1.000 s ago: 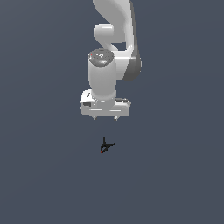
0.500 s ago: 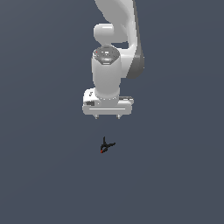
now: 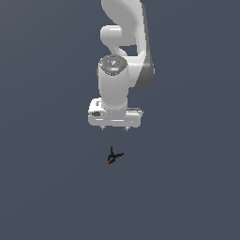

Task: Pick up the object and move it to a goal position.

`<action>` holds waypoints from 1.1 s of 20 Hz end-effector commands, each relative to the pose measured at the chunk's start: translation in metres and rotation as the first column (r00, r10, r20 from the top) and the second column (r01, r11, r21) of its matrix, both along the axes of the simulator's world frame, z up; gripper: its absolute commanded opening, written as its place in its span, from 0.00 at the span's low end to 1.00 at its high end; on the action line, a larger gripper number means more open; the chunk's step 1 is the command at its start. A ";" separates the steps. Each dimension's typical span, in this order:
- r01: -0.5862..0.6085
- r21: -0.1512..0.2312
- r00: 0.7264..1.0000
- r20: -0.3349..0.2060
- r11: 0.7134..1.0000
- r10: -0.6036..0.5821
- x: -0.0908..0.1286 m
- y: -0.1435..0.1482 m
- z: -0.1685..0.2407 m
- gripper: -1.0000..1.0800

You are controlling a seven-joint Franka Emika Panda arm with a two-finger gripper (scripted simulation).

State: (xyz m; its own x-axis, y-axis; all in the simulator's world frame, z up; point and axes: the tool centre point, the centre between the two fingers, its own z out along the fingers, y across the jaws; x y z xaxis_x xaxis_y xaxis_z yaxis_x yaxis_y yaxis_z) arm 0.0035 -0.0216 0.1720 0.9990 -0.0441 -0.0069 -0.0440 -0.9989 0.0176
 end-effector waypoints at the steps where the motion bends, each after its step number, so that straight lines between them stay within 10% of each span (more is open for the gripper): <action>1: 0.036 0.002 0.999 0.000 0.999 -0.036 0.005 -0.001 -0.007 0.96; 22: 0.468 0.017 0.883 0.007 0.883 -0.469 0.059 -0.012 -0.100 0.96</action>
